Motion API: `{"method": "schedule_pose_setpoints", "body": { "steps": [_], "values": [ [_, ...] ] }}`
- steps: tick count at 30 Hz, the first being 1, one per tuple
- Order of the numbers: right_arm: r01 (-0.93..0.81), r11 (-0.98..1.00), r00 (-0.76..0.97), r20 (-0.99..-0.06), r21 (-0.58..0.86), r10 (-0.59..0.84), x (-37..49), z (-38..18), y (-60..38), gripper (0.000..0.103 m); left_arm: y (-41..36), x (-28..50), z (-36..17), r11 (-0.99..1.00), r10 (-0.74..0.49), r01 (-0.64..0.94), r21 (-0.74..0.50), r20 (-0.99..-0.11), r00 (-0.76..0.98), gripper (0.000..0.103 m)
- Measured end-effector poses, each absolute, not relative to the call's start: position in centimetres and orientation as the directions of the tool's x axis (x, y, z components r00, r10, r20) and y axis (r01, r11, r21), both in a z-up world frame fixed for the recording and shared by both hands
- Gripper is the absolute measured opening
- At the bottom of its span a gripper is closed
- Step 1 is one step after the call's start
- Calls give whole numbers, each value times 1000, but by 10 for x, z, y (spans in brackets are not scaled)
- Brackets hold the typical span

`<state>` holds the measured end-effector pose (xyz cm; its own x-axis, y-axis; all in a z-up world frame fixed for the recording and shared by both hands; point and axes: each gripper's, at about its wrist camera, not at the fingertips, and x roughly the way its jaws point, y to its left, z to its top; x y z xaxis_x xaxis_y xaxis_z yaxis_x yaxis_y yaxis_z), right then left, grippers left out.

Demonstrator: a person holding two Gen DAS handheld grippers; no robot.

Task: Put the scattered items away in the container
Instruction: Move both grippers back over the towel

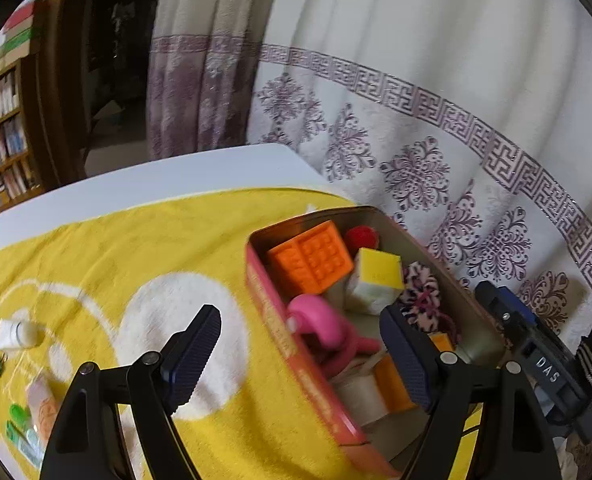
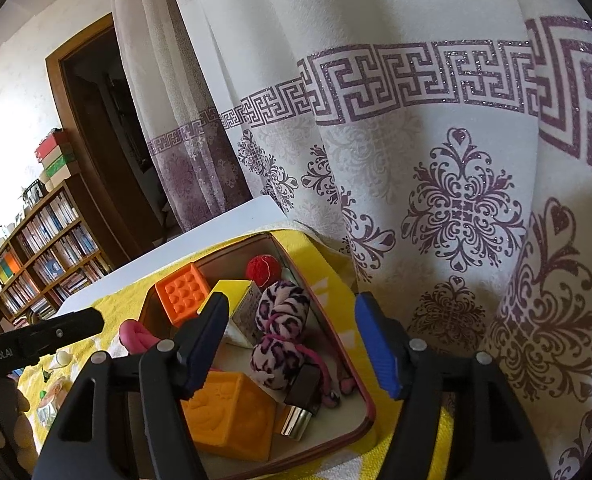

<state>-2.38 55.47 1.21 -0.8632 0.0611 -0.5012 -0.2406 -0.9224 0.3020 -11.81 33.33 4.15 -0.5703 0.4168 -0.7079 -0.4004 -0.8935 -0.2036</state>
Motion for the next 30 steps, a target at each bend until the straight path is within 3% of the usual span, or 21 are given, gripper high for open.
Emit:
{"method": "schedule_pose_setpoints", "body": {
  "steps": [13, 30],
  "values": [
    [-248, -928, -867, -491, 276, 86, -21, 12, 552, 71, 268, -104, 32, -932, 352, -297, -209, -723, -594, 83],
    [-240, -954, -873, -470, 179, 131, -21, 25, 528, 72, 111, -70, 15, -977, 175, -25, -210, -738, -652, 83]
  ]
}}
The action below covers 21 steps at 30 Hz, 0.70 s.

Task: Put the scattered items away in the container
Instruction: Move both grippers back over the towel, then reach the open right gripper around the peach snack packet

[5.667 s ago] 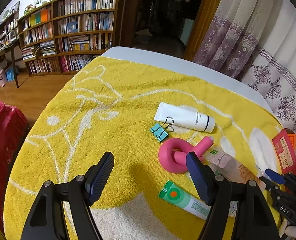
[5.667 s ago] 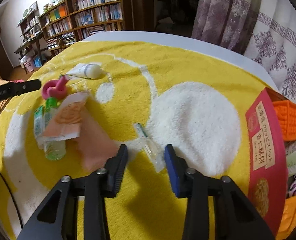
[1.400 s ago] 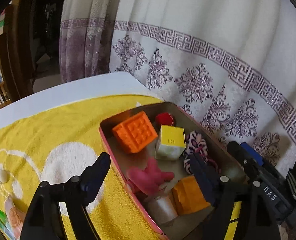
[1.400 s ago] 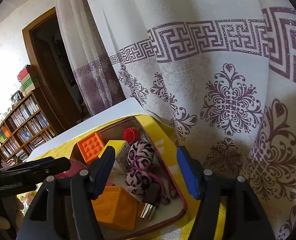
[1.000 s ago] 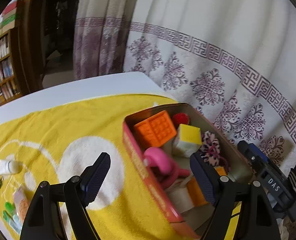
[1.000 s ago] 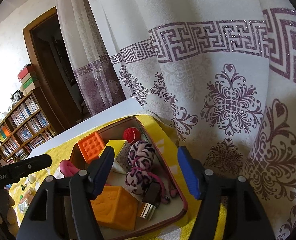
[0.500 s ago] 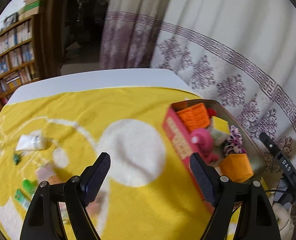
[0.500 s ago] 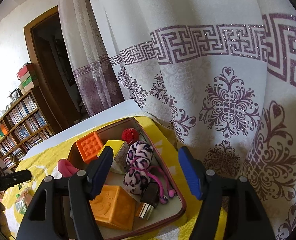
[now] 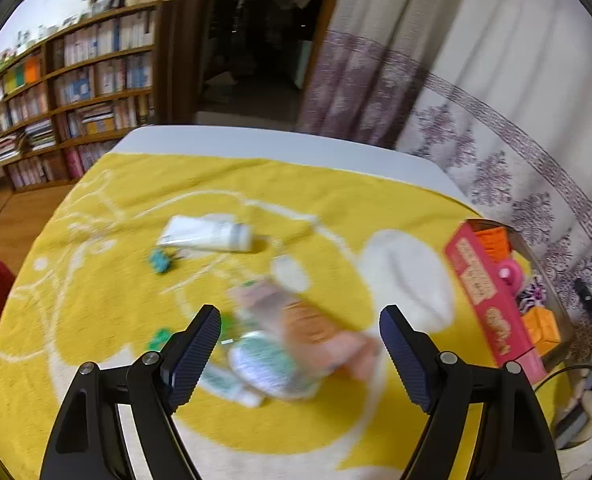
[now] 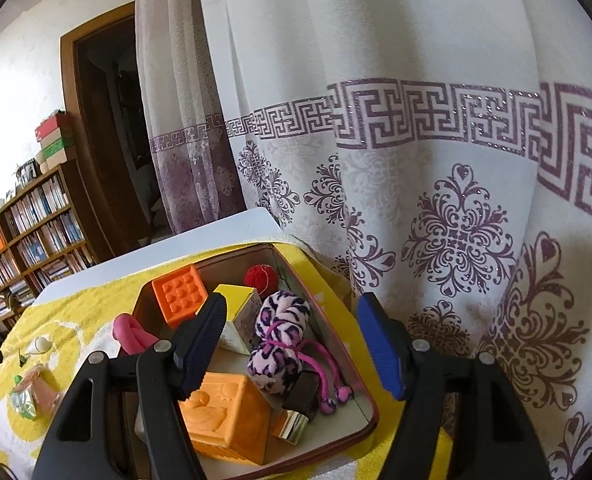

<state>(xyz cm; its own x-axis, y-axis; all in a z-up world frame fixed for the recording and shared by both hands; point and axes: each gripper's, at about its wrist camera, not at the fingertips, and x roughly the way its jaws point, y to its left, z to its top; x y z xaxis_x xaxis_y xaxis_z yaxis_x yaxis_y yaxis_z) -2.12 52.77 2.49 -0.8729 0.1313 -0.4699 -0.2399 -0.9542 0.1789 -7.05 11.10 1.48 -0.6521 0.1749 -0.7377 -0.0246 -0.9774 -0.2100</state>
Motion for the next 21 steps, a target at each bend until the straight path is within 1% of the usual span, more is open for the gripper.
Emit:
{"method": "schedule_pose_setpoints", "body": {
  "steps": [2, 5, 8, 11, 14, 17, 21],
  "values": [
    [-217, -957, -879, -464, 191, 106, -19, 33, 521, 72, 94, -67, 11, -977, 157, 7, -214, -740, -654, 83],
    [-142, -964, -895, -445, 226, 28, -16, 51, 501, 72, 71, -63, 6, -970, 146, 51, -237, -740, -656, 83],
    [-30, -973, -899, -432, 228, -74, -17, 68, 469, 80, 55, -60, 2, -966, 138, 77, -249, -738, -661, 83],
    [112, -971, -851, -483, 213, -204, -28, 72, 425, 81, 47, -57, -7, -967, 126, 88, -240, -747, -653, 83],
    [200, -949, -797, -524, 243, -301, -36, 64, 392, 81, 43, -58, -18, -966, 136, 87, -245, -763, -631, 83],
    [244, -933, -749, -560, 264, -354, -46, 52, 365, 81, 38, -58, -26, -964, 146, 85, -252, -770, -622, 83],
    [277, -923, -697, -605, 267, -384, -62, 36, 337, 81, 25, -57, -30, -955, 158, 99, -279, -764, -626, 83]
  ]
}}
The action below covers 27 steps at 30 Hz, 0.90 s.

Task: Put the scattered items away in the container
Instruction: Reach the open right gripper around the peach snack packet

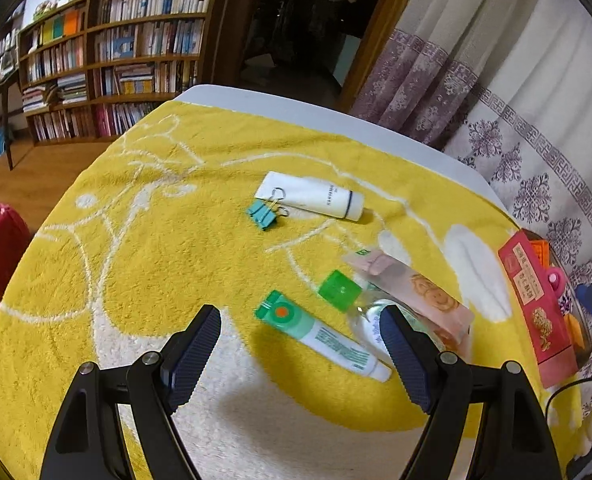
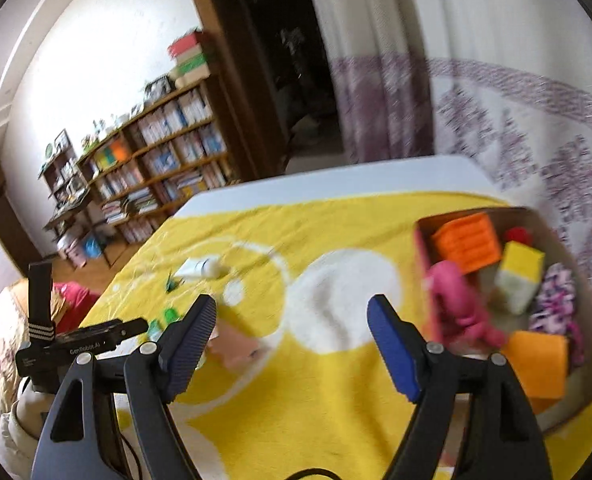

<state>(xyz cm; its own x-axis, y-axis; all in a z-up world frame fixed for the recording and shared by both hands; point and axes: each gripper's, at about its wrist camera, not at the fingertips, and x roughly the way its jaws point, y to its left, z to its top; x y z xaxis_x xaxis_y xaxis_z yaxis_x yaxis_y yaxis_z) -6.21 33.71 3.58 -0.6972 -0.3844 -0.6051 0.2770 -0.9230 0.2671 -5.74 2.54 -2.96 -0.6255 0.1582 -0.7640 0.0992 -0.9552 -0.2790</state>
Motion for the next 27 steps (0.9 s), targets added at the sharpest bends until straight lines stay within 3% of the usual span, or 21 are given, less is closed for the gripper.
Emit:
{"method": "schedule_pose_setpoints", "body": {
  "steps": [15, 27],
  "values": [
    [429, -855, -487, -723, 289, -489, -111, -2, 240, 81, 11, -60, -48, -937, 204, 106, -334, -767, -608, 83],
    [475, -846, -384, -809, 242, -446, -141, -38, 192, 77, 12, -62, -52, -933, 219, 103, -344, -774, -594, 83]
  ]
}}
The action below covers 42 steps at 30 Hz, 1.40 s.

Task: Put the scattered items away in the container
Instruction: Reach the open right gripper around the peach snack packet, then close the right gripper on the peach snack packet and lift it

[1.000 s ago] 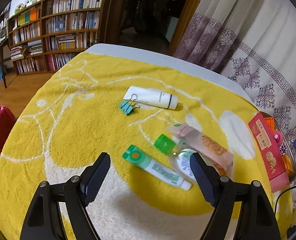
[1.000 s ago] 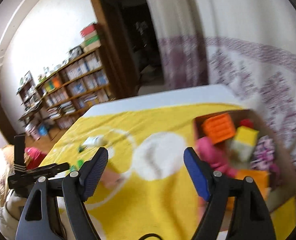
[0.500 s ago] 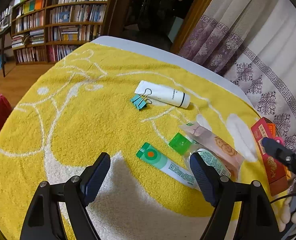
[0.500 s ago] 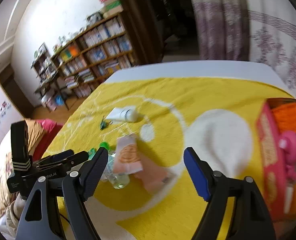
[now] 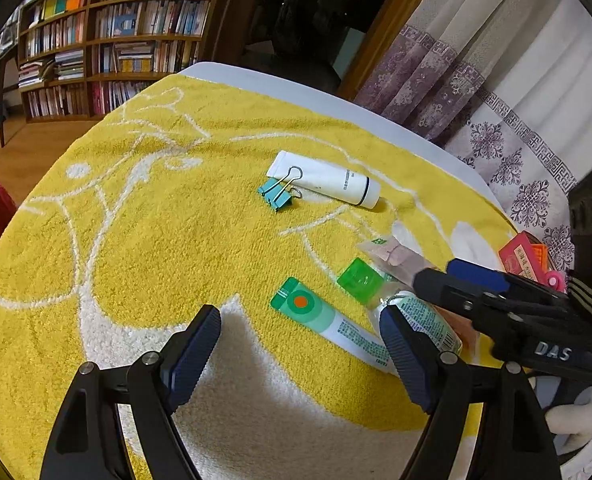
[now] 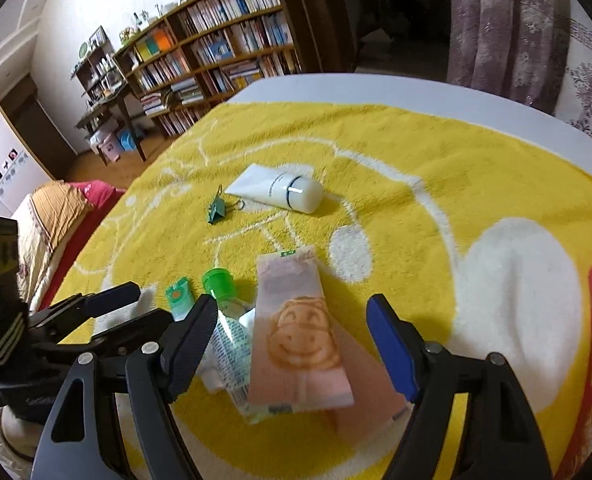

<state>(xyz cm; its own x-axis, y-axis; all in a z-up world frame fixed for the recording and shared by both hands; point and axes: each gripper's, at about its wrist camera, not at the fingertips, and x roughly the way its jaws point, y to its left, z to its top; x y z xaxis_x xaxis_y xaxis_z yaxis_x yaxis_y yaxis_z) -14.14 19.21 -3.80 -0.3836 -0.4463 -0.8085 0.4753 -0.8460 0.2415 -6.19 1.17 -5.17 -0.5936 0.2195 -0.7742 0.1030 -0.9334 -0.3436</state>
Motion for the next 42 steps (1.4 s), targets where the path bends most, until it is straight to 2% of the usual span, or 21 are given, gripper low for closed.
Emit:
{"method": "schedule_pose_setpoints", "body": {
  "steps": [6, 8, 10, 13, 22, 27, 33, 42],
  "values": [
    [472, -847, -368, -818, 245, -442, -149, -46, 187, 71, 15, -63, -53, -941, 211, 94, -325, -782, -587, 83],
    [472, -847, -370, -817, 244, -442, -150, -46, 187, 63, 15, -63, -54, -943, 208, 93, -320, -782, -587, 83],
    [465, -851, -359, -827, 243, -432, -153, -50, 187, 45, 16, -63, -54, -944, 206, 92, -317, -783, -587, 83],
    [459, -853, -351, -832, 247, -430, -155, -55, 188, 41, 16, -63, -54, -944, 206, 92, -317, -783, -587, 83],
    [342, -911, -434, -821, 231, -371, -157, -50, 225, 32, 16, -63, -54, -944, 206, 92, -317, -782, -589, 83],
    [232, -934, -471, -809, 271, -352, -155, -47, 273, 32, 16, -63, -53, -941, 211, 91, -325, -777, -593, 83],
    [194, -943, -476, -815, 270, -331, -141, -50, 305, 32, 20, -62, -42, -943, 213, 70, -324, -755, -620, 83],
    [191, -933, -486, -797, 304, -359, -124, -52, 328, 32, 74, -59, -17, -962, 253, -76, -263, -748, -614, 83]
  ]
}}
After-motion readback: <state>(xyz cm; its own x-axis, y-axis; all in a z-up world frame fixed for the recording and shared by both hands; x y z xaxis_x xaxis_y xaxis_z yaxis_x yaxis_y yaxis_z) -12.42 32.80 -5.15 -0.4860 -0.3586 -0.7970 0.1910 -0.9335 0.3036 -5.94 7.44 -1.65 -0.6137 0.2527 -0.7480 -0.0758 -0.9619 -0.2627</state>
